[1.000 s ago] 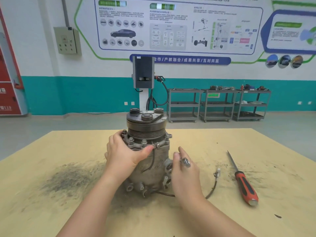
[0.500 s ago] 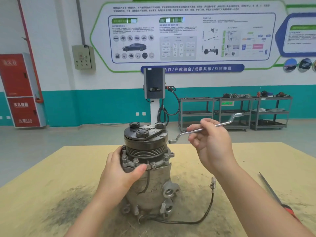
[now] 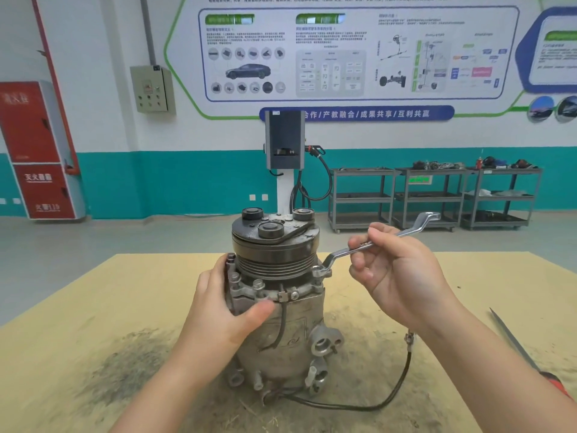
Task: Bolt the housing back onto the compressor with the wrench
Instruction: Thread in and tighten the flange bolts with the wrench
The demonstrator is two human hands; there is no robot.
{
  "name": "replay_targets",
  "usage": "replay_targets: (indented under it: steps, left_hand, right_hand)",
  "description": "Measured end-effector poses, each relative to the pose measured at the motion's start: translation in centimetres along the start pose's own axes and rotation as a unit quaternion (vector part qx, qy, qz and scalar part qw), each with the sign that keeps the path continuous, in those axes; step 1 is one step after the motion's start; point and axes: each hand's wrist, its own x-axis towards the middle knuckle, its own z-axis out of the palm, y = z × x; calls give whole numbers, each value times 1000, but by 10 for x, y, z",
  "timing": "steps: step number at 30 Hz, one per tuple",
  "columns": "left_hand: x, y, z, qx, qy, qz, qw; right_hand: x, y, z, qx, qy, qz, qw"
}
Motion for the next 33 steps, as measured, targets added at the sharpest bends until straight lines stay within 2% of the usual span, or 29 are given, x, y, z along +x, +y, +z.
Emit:
replay_targets:
  steps: [2,3,5,6,9,12,13,14,15,17,19,20,21,23,25,28,33]
  left_hand:
    - [-6,-2,-6,26,-13,5,1000]
    - [-10,-4,-8,37,-9,6,999]
    - [-18,-7,-7,46,4,14,999]
    - [-22,-8,-5,42,13,16,999]
    - [-31,-14,1,-9,48,-12,999]
    - [-32,-16,3,-80,72,-46,993]
    - [-31,-15,3,-108,70,-48,991]
    - [-31,-14,2,-134,65,-50,987]
    - [-30,-14,1,-157,61,-52,984]
    - [-29,-17,-1,-184,55,-54,980]
    - [-28,-18,-3,-197,43,-52,978]
    - [-27,-19,-4,-202,37,-52,977]
    - [-25,-20,-5,-206,29,-53,977]
    - [-22,-21,-7,-214,11,-53,975]
    - [-19,-21,-8,-216,-2,-51,975]
    - [-20,-21,-9,-213,-18,-54,975]
    - [-24,-18,-7,-194,-31,-68,978]
  right_hand:
    - [-9,10,-4,-50,-20,-139,989]
    - [-15,17,-5,-85,-40,-233,968]
    - [-25,29,-6,-175,-108,-387,899]
    - [-27,34,-7,-224,-138,-430,863]
    - [-33,36,-3,-351,-161,-469,795]
    - [-37,33,0,-457,-174,-530,693]
    - [-38,31,3,-476,-174,-544,669]
    - [-40,29,7,-480,-168,-545,666]
    - [-40,27,10,-464,-154,-533,690]
    - [-40,19,20,-375,-89,-463,798]
    - [-35,9,26,-237,-10,-334,912]
    - [-31,3,25,-165,18,-259,951]
    - [-27,-1,23,-111,36,-193,974]
    - [-19,-3,16,-46,52,-93,993]
    - [-14,-1,13,1,54,-31,998]
    - [-10,1,11,25,54,3,998]
    - [-2,-6,3,2,40,27,999]
